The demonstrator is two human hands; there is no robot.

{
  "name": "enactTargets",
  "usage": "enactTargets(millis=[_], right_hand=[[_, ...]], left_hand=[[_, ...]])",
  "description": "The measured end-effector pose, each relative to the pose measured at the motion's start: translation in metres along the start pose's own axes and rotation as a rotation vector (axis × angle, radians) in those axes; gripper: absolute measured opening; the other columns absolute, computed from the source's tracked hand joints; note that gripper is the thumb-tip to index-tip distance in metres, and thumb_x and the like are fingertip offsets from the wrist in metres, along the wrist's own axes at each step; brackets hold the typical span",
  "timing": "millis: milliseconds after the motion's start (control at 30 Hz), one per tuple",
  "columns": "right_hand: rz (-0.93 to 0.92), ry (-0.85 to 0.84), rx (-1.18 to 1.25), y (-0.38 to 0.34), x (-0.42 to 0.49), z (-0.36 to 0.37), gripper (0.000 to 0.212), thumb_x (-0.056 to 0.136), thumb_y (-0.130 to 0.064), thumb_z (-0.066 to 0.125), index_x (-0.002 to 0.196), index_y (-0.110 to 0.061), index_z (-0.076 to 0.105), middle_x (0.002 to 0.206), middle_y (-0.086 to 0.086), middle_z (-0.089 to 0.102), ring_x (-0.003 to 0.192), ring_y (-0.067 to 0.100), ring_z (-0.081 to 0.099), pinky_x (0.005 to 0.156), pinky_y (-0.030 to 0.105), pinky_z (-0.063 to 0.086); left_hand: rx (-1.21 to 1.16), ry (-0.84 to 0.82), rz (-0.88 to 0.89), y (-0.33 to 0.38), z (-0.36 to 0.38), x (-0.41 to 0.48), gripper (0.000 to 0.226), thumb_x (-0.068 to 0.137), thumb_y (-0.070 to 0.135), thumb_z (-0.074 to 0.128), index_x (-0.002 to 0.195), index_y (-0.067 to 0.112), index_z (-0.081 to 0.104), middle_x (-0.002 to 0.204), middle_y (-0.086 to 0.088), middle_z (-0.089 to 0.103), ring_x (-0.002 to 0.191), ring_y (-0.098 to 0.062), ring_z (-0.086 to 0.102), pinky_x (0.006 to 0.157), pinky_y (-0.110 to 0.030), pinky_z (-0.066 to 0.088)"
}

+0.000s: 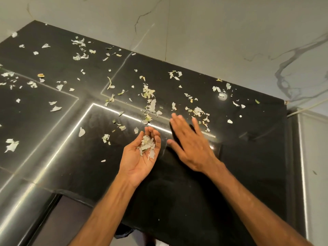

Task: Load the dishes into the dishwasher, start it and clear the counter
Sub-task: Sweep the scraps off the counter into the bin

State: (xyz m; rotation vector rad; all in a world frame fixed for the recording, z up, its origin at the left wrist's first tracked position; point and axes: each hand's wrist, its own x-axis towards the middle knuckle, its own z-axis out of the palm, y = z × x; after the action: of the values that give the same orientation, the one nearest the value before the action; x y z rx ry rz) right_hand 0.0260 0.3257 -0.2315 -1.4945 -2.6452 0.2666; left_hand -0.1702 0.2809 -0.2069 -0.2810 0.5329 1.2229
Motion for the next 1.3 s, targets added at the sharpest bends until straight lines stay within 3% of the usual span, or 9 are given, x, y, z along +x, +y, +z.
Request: enactTargets(millis=[267, 400, 500, 667, 867, 1033, 1200, 1300], right_hand=[[0.119, 0.031, -0.086, 0.037, 0.045, 0.007, 0.075, 0.105, -0.064, 0.009, 0.163, -0.017, -0.001, 0.171, -0.002, -0.005, 0.156, 0.012, -0.008, 0.126, 0.051, -0.006], [0.249, 0.11, -0.101, 0.038, 0.043, 0.004, 0.081, 0.102, -0.062, 0.0, 0.162, -0.008, 0.004, 0.171, 0.006, -0.002, 0.157, 0.019, -0.005, 0.125, 0.054, -0.01], [0.212, 0.195, -0.039, 0.034, 0.049, 0.0, 0.078, 0.103, -0.058, -0.002, 0.162, -0.009, 0.005, 0.171, 0.005, -0.003, 0.157, 0.02, -0.006, 0.124, 0.054, -0.012], [-0.048, 0.061, -0.244, 0.033, 0.088, 0.005, 0.074, 0.102, -0.047, 0.036, 0.163, -0.014, 0.007, 0.171, 0.006, 0.0, 0.157, 0.027, -0.003, 0.12, 0.068, -0.003], [0.216, 0.06, -0.197, 0.051, 0.084, 0.001, 0.079, 0.1, -0.058, -0.006, 0.162, -0.008, 0.002, 0.17, 0.007, -0.007, 0.157, 0.021, -0.008, 0.121, 0.062, -0.013], [0.493, 0.09, -0.166, 0.071, 0.068, -0.001, 0.084, 0.101, -0.066, -0.001, 0.161, -0.006, 0.001, 0.169, 0.008, -0.009, 0.156, 0.021, -0.011, 0.12, 0.063, -0.014], [0.427, 0.107, -0.15, 0.066, 0.086, -0.004, 0.085, 0.101, -0.065, -0.001, 0.161, -0.006, 0.005, 0.17, 0.009, -0.005, 0.157, 0.021, -0.008, 0.121, 0.063, -0.011], [0.481, 0.075, -0.154, 0.082, 0.105, -0.007, 0.088, 0.1, -0.068, 0.0, 0.161, -0.005, 0.007, 0.17, 0.012, -0.001, 0.157, 0.023, -0.005, 0.121, 0.063, -0.01]], left_hand=[[0.066, -0.051, 0.001, -0.019, 0.017, 0.038, 0.028, 0.107, 0.021, 0.042, 0.105, 0.007, 0.066, 0.103, -0.002, 0.064, 0.094, -0.017, 0.065, 0.085, -0.029, 0.057], [0.07, -0.113, -0.047, -0.035, 0.029, 0.062, 0.029, 0.108, 0.022, 0.039, 0.106, 0.007, 0.063, 0.105, -0.004, 0.063, 0.096, -0.017, 0.064, 0.089, -0.028, 0.056], [0.032, -0.15, -0.048, -0.037, 0.034, 0.082, 0.028, 0.11, 0.022, 0.038, 0.109, 0.008, 0.062, 0.107, -0.005, 0.062, 0.099, -0.018, 0.062, 0.09, -0.03, 0.055], [-0.099, -0.202, -0.014, -0.026, 0.038, 0.096, 0.029, 0.11, 0.021, 0.037, 0.114, 0.005, 0.06, 0.108, -0.007, 0.064, 0.099, -0.022, 0.065, 0.091, -0.035, 0.055], [-0.066, -0.213, -0.006, -0.031, 0.034, 0.093, 0.033, 0.109, 0.021, 0.036, 0.107, 0.005, 0.065, 0.105, -0.005, 0.063, 0.097, -0.019, 0.065, 0.088, -0.032, 0.056], [-0.047, -0.197, 0.001, -0.031, 0.036, 0.092, 0.034, 0.11, 0.022, 0.035, 0.106, 0.007, 0.065, 0.105, -0.003, 0.062, 0.097, -0.017, 0.063, 0.089, -0.03, 0.055], [-0.023, -0.18, -0.001, -0.034, 0.038, 0.091, 0.033, 0.11, 0.023, 0.035, 0.108, 0.008, 0.065, 0.106, -0.003, 0.063, 0.098, -0.016, 0.064, 0.091, -0.03, 0.055], [-0.012, -0.178, -0.008, -0.034, 0.037, 0.091, 0.031, 0.111, 0.024, 0.036, 0.11, 0.01, 0.063, 0.108, -0.002, 0.062, 0.099, -0.016, 0.063, 0.091, -0.03, 0.055]])
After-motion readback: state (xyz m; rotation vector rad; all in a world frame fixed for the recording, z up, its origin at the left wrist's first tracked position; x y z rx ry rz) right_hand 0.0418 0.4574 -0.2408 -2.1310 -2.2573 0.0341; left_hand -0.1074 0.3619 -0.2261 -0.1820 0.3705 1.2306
